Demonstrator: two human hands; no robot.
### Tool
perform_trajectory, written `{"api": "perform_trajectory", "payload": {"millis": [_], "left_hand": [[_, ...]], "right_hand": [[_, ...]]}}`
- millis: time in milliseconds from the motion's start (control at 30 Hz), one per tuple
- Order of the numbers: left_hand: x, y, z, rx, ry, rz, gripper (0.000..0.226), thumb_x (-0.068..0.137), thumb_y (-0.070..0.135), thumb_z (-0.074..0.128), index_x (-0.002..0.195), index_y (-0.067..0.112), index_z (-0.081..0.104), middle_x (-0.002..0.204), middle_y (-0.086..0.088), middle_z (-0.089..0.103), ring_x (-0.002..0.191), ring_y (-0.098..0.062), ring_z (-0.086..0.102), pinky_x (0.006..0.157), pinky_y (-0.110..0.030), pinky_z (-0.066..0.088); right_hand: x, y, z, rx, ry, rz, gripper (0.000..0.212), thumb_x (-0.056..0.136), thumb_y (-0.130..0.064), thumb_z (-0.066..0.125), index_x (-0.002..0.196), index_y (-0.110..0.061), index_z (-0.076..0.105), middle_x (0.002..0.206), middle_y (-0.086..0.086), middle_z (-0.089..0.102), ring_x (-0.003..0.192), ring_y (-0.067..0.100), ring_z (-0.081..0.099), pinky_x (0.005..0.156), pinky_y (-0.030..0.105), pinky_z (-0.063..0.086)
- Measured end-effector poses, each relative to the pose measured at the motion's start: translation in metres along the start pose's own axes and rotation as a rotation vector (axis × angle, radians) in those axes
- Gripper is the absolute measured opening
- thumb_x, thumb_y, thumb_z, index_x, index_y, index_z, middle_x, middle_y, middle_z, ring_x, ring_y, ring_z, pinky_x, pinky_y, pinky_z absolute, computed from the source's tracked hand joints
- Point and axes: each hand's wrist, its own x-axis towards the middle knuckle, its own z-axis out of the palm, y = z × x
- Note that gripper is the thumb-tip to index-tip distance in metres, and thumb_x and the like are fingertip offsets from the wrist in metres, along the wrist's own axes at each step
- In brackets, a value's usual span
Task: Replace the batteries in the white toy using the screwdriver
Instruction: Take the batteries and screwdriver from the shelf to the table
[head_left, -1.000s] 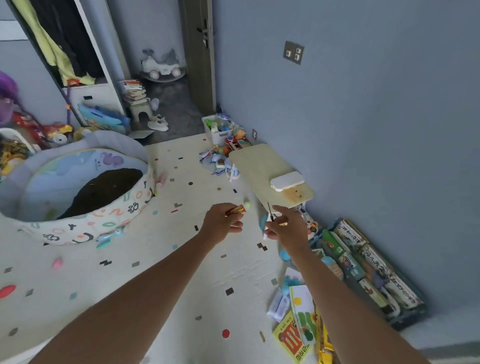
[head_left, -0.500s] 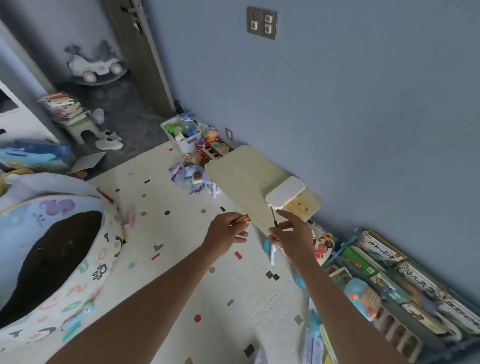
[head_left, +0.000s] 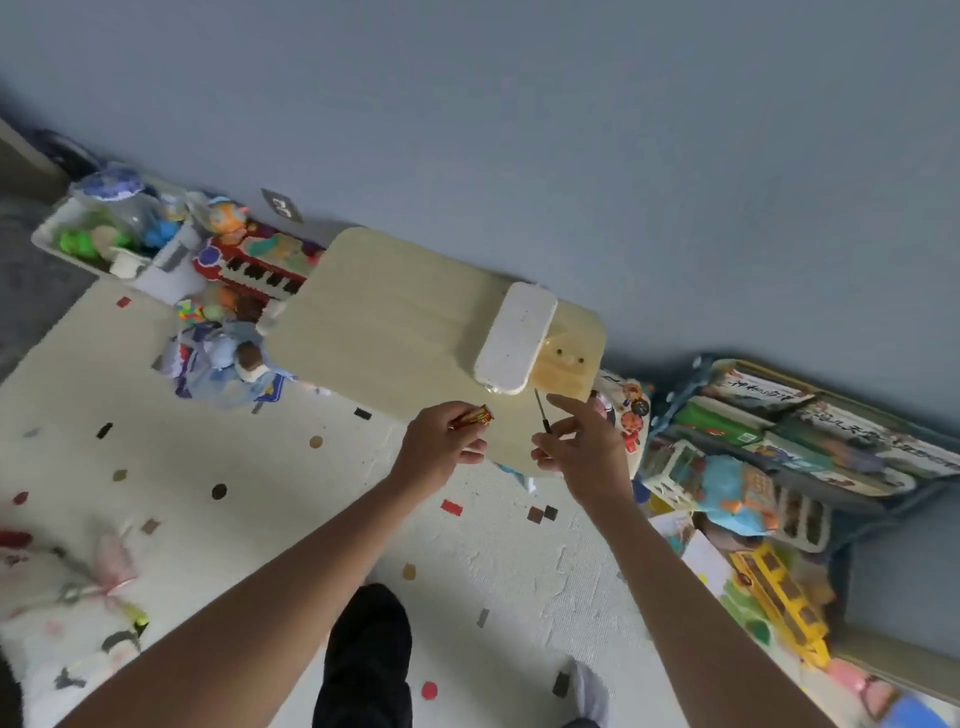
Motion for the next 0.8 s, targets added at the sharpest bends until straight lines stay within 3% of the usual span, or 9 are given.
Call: {"api": "perform_trajectory", "payload": {"millis": [200,367,433,500,667,800], "left_hand": [[0.098,-0.03,-0.042,0.13,-0.172,-0.005,0.016,0.094,0.016,0.068,0.108,0.008,0.072,0.091,-0.014,0.074,0.083,-0.027,0.076,0.07,-0.037,0.064],[0.172,-0.065,-0.064,0.331,-0.189,0.021,0.013,0.094,0.021,0.067,0.097,0.01,0.073,0.086,-0.017,0.071,0.078,-0.03,0.069,0.066,-0.037,0.06],[0.205,-0.087,-0.07,0.437,-0.166,0.082,0.012,0.093,0.024,0.066,0.092,0.014,0.073,0.079,-0.012,0.069,0.066,-0.019,0.059,0.064,-0.034,0.052],[0.235,-0.104,-0.072,0.497,-0.137,0.157,0.009,0.093,0.02,0.066,0.093,0.016,0.074,0.076,0.001,0.069,0.067,-0.005,0.055,0.063,-0.022,0.042],[0.312,-0.136,-0.07,0.715,-0.082,0.418,0.011,0.088,0.012,0.072,0.097,0.016,0.076,0.088,0.001,0.073,0.083,-0.018,0.064,0.078,-0.036,0.05],[0.36,-0.154,-0.068,0.814,-0.02,0.572,0.016,0.089,0.016,0.073,0.104,0.021,0.075,0.096,0.004,0.068,0.095,-0.017,0.058,0.088,-0.025,0.045]], "right_hand": [[0.058,0.025,0.066,0.215,0.199,0.152,0.051,0.083,0.005,0.075,0.129,-0.016,0.064,0.091,0.015,0.07,0.073,0.031,0.077,0.069,0.036,0.065],[0.111,0.06,0.105,0.272,0.267,0.182,0.045,0.083,0.005,0.076,0.123,-0.012,0.067,0.087,0.015,0.07,0.067,0.028,0.077,0.065,0.033,0.064],[0.135,0.075,0.117,0.275,0.272,0.177,0.043,0.083,0.004,0.076,0.122,-0.012,0.067,0.087,0.016,0.071,0.068,0.027,0.077,0.064,0.033,0.064],[0.158,0.088,0.126,0.284,0.277,0.156,0.042,0.083,0.004,0.075,0.12,-0.014,0.067,0.087,0.016,0.071,0.067,0.025,0.077,0.063,0.031,0.064],[0.205,0.111,0.134,0.28,0.275,0.1,0.034,0.085,0.002,0.075,0.113,-0.014,0.068,0.087,0.016,0.07,0.066,0.022,0.077,0.062,0.029,0.064],[0.24,0.118,0.13,0.282,0.3,0.05,0.028,0.084,0.001,0.076,0.107,-0.012,0.068,0.082,0.01,0.073,0.067,0.022,0.077,0.061,0.03,0.063]]}}
